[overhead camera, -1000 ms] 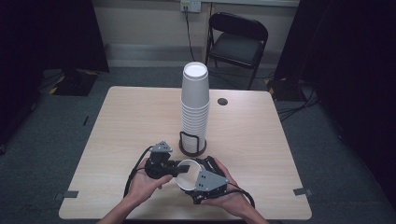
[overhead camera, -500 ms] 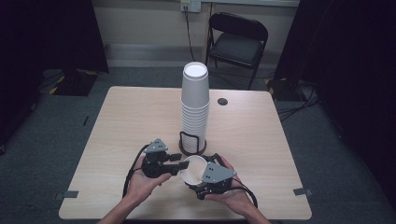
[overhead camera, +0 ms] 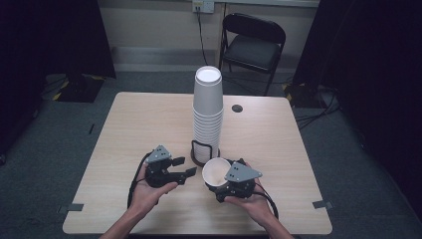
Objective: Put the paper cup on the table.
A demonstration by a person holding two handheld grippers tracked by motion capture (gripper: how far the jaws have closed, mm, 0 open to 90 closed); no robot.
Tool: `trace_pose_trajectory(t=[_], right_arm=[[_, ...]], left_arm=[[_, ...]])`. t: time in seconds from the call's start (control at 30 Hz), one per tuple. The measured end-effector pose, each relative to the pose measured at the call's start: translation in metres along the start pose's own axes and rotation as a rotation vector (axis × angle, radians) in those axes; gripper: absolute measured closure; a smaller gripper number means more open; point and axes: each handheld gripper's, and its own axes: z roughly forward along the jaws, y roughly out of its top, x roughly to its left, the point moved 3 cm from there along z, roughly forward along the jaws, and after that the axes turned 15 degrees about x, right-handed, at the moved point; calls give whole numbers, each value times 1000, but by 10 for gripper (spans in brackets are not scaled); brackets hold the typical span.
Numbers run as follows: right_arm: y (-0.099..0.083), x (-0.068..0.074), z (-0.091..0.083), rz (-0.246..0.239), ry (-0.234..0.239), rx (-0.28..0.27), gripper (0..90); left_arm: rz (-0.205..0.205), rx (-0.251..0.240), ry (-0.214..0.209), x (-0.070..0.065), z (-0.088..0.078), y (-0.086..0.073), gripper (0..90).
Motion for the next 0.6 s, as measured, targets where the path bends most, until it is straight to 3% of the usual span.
trace_pose_trajectory(t=[0.17, 0.37, 0.53, 0.6], right_arm=[[-2, -7, -4, 48, -4, -10, 111], [-4, -14, -10, 87, -9, -27, 111], [-7, -23, -12, 123, -15, -34, 111], [-8, -27, -12, 141, -19, -36, 111]], left_arm=[[5, 13, 26, 1, 2, -2, 325], [63, 35, 77, 2, 4, -2, 299], [67, 43, 103, 7, 0, -7, 290], [63, 35, 95, 8, -1, -10, 276]])
